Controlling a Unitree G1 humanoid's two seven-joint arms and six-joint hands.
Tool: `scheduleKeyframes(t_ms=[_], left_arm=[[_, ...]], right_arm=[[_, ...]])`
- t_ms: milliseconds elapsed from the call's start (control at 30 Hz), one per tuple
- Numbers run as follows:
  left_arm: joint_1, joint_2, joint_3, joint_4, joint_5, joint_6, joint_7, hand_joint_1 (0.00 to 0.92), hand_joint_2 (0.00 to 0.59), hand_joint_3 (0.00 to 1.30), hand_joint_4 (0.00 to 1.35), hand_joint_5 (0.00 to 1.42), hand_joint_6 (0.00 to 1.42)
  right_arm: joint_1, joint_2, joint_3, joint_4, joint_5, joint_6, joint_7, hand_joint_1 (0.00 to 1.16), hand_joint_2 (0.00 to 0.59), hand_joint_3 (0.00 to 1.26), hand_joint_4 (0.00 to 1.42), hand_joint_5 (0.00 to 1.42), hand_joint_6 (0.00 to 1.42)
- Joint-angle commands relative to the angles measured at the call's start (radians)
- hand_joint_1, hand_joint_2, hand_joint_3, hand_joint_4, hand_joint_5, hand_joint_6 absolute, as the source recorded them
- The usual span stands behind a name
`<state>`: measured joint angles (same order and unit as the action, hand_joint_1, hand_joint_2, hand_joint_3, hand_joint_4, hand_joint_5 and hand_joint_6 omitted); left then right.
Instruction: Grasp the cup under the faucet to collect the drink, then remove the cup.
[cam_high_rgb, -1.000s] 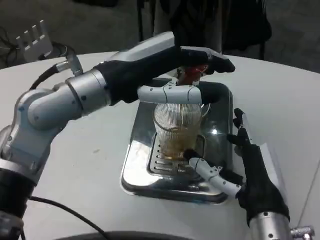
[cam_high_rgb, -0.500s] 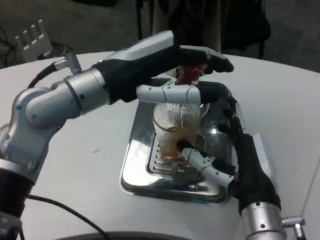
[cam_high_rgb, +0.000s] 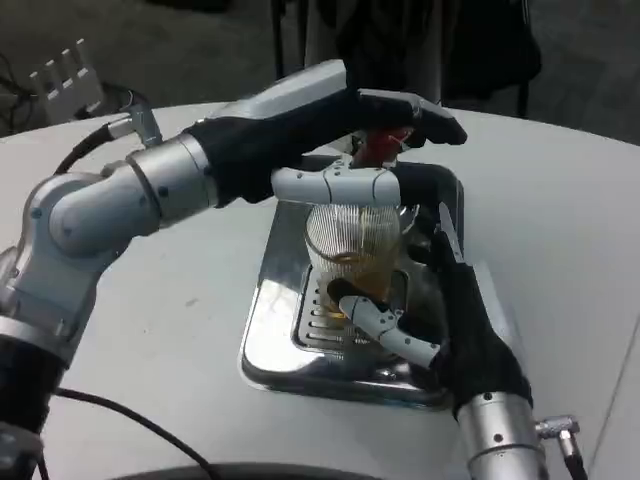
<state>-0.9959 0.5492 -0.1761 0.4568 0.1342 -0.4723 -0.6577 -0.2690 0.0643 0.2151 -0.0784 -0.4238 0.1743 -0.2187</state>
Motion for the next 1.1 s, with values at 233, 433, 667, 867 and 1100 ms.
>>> scheduleKeyframes(t_ms=[233,433,667,867,1100], left_arm=[[-0.019,0.006,-0.012,0.045,0.027,-0.002,-0.017,0.0,0.054,0.3,0.23,0.24,0.28],[-0.027,0.007,-0.011,0.068,0.029,-0.014,-0.016,0.0,0.055,0.3,0.24,0.24,0.28],[-0.034,0.01,-0.009,0.08,0.027,-0.023,-0.017,0.0,0.056,0.3,0.24,0.24,0.28],[-0.037,0.016,-0.007,0.08,0.026,-0.024,-0.02,0.0,0.061,0.3,0.24,0.24,0.28],[-0.043,0.018,-0.012,0.083,0.037,-0.036,-0.019,0.0,0.061,0.3,0.24,0.24,0.28]], right_arm=[[-0.065,0.013,-0.004,0.09,0.024,-0.045,-0.008,0.72,0.193,0.0,0.06,0.16,0.14],[-0.09,0.029,-0.001,0.128,0.027,-0.044,-0.018,0.75,0.186,0.0,0.06,0.16,0.14],[-0.109,0.046,0.001,0.174,0.022,-0.048,-0.047,0.75,0.187,0.0,0.06,0.16,0.15],[-0.131,0.052,0.003,0.209,0.022,-0.057,-0.066,0.76,0.189,0.0,0.06,0.16,0.16],[-0.142,0.057,0.001,0.225,0.023,-0.059,-0.076,0.76,0.19,0.0,0.06,0.17,0.16]])
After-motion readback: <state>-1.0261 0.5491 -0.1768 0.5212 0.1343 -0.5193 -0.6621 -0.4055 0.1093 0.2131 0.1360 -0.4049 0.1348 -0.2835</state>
